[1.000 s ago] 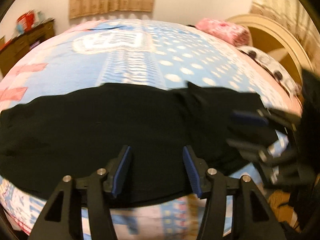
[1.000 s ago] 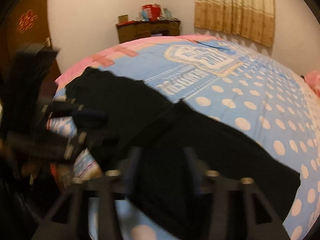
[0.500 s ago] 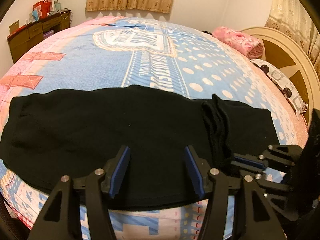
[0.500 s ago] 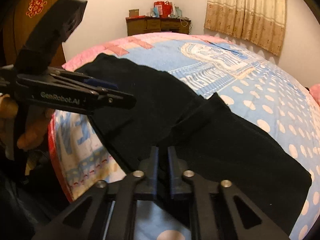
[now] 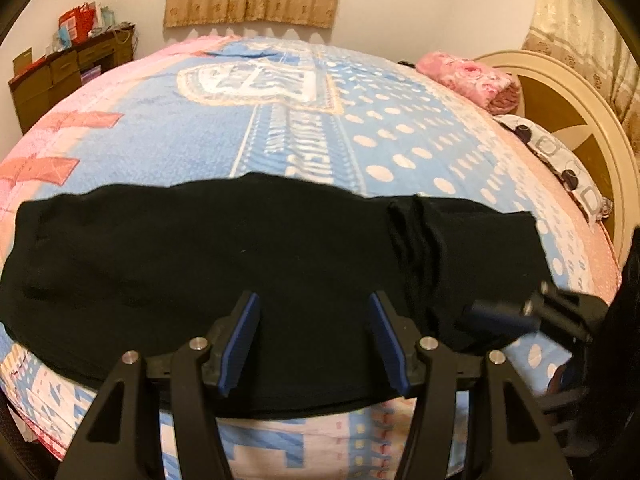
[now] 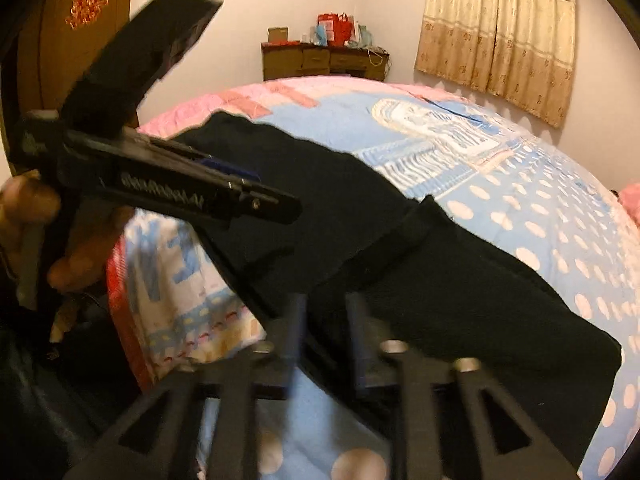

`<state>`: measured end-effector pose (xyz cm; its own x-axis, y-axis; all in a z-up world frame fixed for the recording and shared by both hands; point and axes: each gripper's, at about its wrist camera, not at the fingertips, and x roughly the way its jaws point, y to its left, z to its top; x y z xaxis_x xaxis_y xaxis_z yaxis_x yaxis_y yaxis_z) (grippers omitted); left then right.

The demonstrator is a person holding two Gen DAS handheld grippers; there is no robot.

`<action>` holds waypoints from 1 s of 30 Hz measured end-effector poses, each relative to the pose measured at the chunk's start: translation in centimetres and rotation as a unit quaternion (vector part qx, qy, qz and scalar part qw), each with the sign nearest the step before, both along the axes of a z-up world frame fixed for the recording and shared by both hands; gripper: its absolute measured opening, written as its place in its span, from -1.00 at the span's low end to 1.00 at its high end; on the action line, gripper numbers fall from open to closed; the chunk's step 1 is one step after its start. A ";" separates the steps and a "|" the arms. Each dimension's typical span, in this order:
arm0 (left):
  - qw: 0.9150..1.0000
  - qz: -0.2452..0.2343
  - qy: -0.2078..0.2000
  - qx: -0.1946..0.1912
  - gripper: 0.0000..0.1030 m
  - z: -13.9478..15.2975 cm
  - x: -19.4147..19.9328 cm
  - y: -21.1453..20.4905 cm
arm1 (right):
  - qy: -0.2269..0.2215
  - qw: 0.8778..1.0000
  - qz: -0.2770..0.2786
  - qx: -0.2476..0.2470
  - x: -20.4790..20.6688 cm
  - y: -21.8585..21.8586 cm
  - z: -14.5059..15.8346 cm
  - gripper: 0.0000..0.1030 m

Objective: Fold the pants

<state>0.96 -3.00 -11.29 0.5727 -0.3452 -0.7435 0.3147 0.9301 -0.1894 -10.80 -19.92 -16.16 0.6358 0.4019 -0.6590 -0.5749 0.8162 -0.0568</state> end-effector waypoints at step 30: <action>0.983 0.152 -0.005 0.101 0.54 2.4 5.7 17.6 | -0.001 0.990 -0.116 0.078 2.7 -4.3 2.5 0.20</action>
